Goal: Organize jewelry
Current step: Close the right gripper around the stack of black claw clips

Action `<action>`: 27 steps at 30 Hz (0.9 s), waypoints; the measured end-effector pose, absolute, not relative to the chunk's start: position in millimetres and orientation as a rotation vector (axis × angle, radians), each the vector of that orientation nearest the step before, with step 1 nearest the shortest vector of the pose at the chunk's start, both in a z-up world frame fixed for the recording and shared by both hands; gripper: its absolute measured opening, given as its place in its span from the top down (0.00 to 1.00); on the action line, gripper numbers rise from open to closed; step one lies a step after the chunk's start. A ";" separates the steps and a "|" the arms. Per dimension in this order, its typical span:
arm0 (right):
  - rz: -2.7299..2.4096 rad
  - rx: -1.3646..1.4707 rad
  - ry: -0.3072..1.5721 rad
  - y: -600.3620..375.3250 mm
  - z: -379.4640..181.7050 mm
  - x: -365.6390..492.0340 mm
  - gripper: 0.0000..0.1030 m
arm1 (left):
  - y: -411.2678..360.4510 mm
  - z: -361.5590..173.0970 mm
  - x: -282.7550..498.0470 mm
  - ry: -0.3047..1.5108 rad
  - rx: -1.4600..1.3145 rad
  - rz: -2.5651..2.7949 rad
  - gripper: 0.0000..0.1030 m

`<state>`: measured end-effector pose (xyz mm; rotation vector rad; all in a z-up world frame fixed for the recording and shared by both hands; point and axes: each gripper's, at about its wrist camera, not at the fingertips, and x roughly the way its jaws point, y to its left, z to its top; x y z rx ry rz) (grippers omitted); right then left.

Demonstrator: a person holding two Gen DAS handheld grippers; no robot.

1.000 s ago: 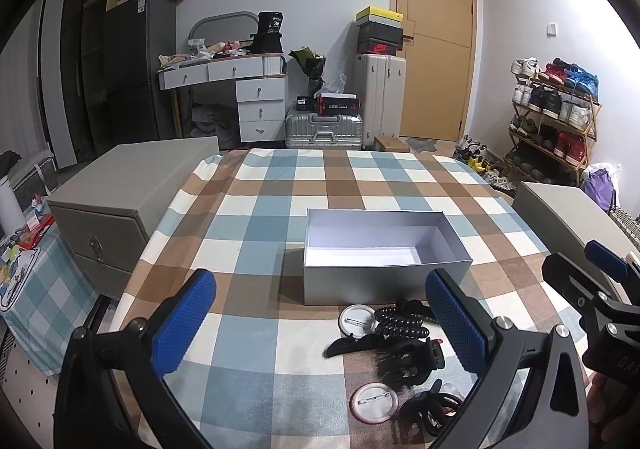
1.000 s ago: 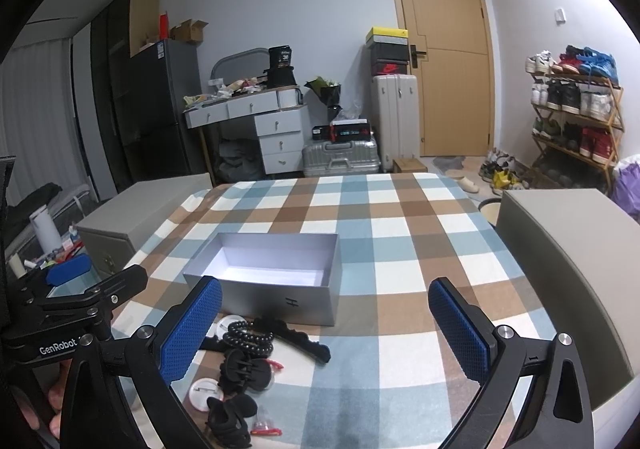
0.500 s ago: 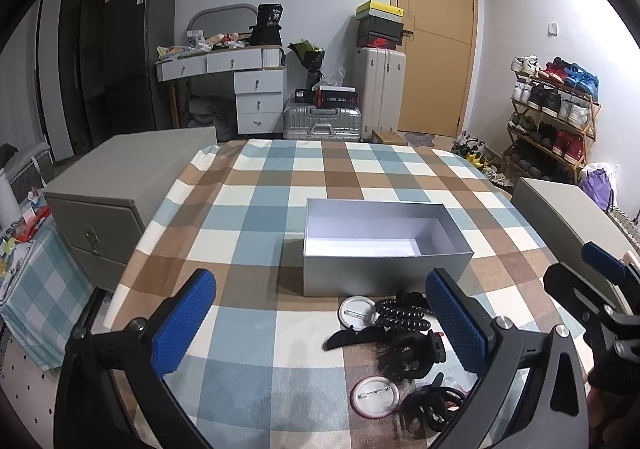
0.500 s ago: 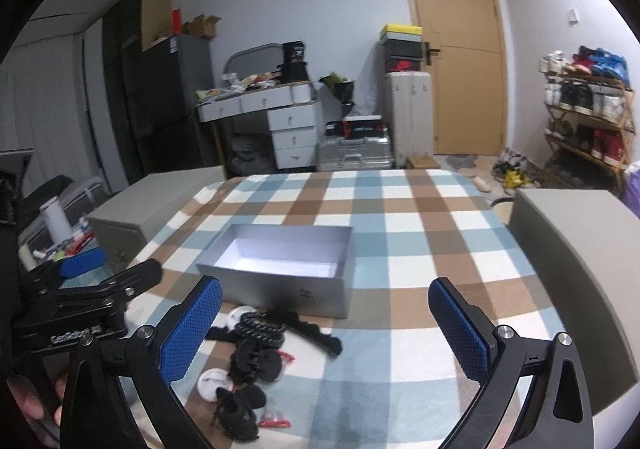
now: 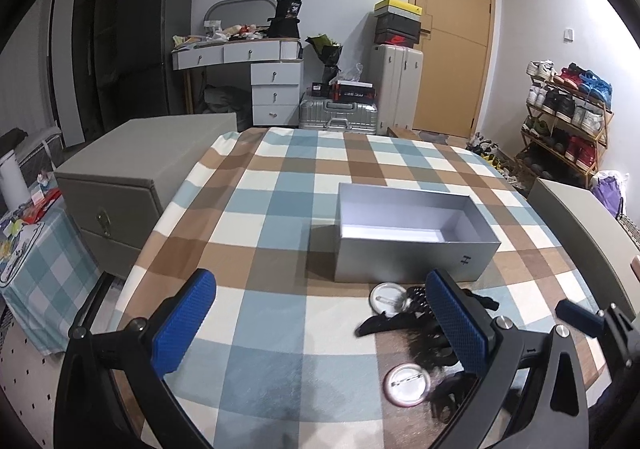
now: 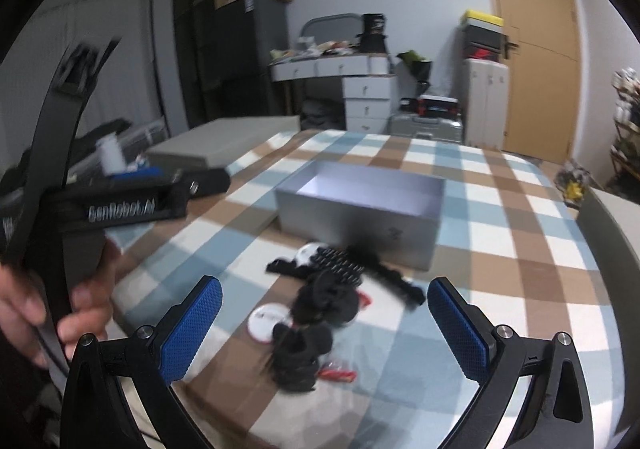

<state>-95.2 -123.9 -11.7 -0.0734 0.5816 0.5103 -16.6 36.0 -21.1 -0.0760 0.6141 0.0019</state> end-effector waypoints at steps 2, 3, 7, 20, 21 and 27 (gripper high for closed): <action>0.520 -0.100 0.597 -120.3 -21.1 -93.8 0.01 | 38.4 -23.3 -17.8 0.620 -0.082 0.007 0.01; 0.521 -0.111 0.604 -118.5 -23.7 -92.6 0.03 | 39.5 -24.9 -18.7 0.624 -0.085 0.005 0.01; 0.524 -0.130 0.627 -111.5 -34.6 -93.8 0.10 | 41.6 -29.5 -19.9 0.639 -0.083 0.002 0.01; 0.524 -0.181 0.655 -103.0 -52.7 -99.7 0.46 | 41.5 -36.7 -18.9 0.666 -0.079 -0.019 0.01; 0.523 -0.175 0.663 -104.1 -53.6 -99.0 0.55 | 40.6 -37.4 -18.6 0.667 -0.076 -0.021 0.01; 0.510 -0.064 0.658 -120.1 -52.2 -97.3 0.71 | 34.9 -38.7 -16.5 0.706 -0.103 -0.136 0.01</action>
